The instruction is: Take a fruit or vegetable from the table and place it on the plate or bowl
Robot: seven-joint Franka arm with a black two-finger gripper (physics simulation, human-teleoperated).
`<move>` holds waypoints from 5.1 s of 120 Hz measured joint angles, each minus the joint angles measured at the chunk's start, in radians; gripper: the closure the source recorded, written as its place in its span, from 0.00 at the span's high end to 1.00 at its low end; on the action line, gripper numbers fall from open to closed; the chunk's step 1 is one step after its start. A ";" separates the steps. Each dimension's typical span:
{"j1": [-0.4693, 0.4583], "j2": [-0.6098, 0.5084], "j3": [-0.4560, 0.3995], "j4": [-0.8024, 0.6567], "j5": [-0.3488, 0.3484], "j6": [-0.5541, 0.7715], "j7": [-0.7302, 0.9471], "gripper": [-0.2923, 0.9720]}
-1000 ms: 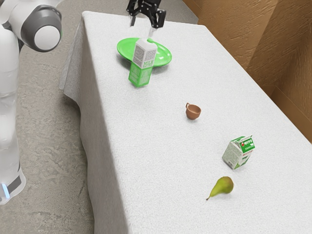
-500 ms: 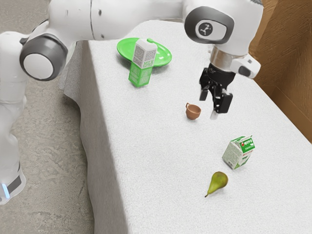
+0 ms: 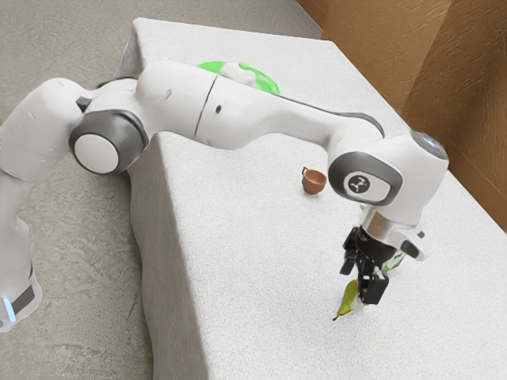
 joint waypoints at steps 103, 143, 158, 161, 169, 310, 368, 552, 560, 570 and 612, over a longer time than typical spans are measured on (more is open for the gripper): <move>0.038 0.035 0.012 -0.028 0.006 0.096 0.040 0.75; 0.048 0.081 0.010 -0.030 0.005 0.139 0.046 0.75; 0.048 0.086 0.010 -0.028 0.006 0.146 0.047 0.75; 0.048 0.086 0.010 -0.028 0.006 0.147 0.047 0.75; 0.048 0.087 0.011 -0.027 0.006 0.150 0.048 0.75; 0.072 0.054 0.044 0.055 0.068 0.002 0.054 0.49; 0.079 -0.306 0.714 0.100 0.079 -0.282 0.064 0.48; 0.908 -0.212 0.333 -0.229 -0.180 0.550 0.289 0.48; 0.917 -0.193 0.332 -0.230 -0.186 0.553 0.292 0.48; 0.920 -0.170 0.332 -0.230 -0.196 0.554 0.294 0.48; 0.950 -0.107 0.335 -0.193 -0.287 0.594 0.329 0.48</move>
